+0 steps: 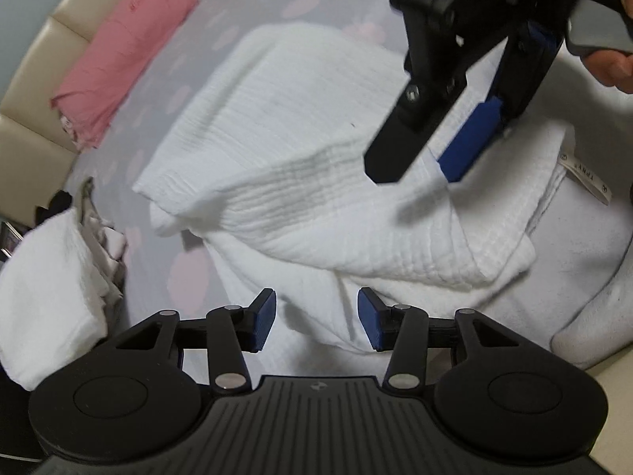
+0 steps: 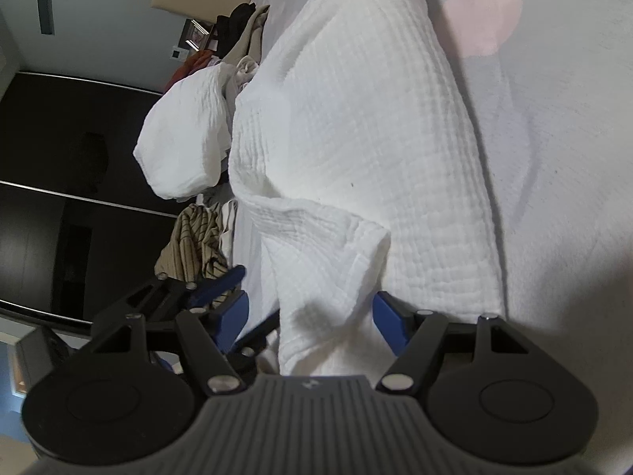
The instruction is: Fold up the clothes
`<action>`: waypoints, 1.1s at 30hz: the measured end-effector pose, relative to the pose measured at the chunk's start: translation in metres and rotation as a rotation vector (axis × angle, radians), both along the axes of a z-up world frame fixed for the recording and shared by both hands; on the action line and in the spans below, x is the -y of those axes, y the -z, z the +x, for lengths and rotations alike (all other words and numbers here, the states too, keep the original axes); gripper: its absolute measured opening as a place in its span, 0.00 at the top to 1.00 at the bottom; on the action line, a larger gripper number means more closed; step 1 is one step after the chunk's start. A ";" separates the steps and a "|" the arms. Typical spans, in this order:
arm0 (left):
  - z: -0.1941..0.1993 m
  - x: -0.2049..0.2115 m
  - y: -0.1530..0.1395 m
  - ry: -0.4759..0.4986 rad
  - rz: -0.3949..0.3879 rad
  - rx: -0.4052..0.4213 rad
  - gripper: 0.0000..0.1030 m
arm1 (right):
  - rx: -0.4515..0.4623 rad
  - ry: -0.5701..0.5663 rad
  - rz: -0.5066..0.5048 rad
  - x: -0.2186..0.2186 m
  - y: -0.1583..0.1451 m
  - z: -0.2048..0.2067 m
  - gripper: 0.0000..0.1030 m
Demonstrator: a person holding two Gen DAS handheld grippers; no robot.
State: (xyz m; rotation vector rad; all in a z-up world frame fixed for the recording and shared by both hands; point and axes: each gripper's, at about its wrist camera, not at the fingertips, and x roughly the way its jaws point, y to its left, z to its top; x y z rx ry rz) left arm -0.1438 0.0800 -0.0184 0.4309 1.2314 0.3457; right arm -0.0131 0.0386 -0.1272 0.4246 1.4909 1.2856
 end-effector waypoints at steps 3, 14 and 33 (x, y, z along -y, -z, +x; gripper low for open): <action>0.006 -0.004 0.005 -0.025 -0.037 -0.028 0.65 | -0.035 0.014 0.028 0.001 0.005 0.004 0.30; -0.005 -0.045 -0.008 -0.371 -0.241 0.028 0.97 | -0.069 0.035 0.103 -0.006 0.015 -0.001 0.90; -0.097 -0.069 -0.055 -0.760 -0.251 0.328 0.60 | -0.024 -0.074 0.187 -0.039 -0.015 -0.040 0.94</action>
